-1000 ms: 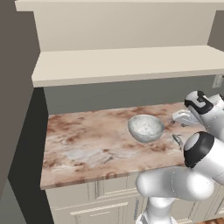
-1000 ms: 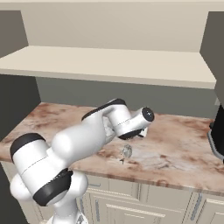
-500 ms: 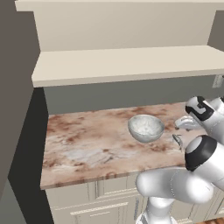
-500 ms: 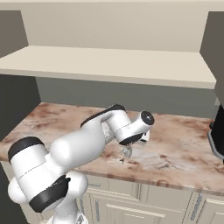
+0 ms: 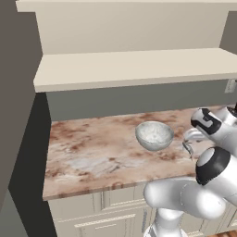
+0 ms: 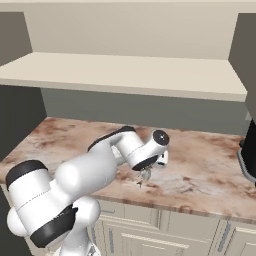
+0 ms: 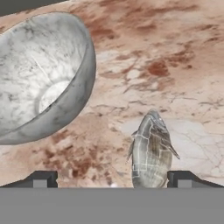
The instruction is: Retrieve the bowl from the cabinet, then place the raw meat into the bowl to avoid contamination.
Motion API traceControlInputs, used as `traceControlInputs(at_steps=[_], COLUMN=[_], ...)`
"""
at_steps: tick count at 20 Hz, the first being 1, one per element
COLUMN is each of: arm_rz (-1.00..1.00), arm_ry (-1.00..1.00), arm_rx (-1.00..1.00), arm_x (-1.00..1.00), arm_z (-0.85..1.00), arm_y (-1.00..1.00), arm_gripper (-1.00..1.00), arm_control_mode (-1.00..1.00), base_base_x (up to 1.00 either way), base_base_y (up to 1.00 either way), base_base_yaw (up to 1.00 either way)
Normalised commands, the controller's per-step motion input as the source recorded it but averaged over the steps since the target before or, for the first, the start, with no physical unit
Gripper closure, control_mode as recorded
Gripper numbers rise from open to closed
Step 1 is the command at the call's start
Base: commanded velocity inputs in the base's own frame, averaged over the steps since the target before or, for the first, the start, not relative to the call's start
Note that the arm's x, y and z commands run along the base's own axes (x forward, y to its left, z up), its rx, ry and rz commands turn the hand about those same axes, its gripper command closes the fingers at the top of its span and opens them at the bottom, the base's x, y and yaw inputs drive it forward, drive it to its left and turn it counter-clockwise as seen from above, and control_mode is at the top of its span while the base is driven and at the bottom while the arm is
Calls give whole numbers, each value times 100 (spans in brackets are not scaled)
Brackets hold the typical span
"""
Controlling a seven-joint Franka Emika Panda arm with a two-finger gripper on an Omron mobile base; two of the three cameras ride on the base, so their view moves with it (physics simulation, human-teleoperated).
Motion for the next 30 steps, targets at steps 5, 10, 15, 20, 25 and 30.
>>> traceControlInputs(at_steps=[5,10,15,20,25,30], arm_rz=[0,0,0,0,0,0], arm_ry=[3,6,6,5,1,0], arm_rx=[-9,-6,-2,0,0,0], arm_x=[0,1,4,10,9,11], arm_z=[-22,-17,-11,-14,-14,-15], arm_y=[0,-1,-7,-12,-9,-1], arm_gripper=[-100,-100,-100,-100,-100,-100], arm_control_mode=[-100,-100,-100,-100,-100,-100], base_base_x=[0,0,0,0,0,0], base_base_y=[0,0,0,0,0,0], base_base_yaw=[0,0,0,0,0,0])
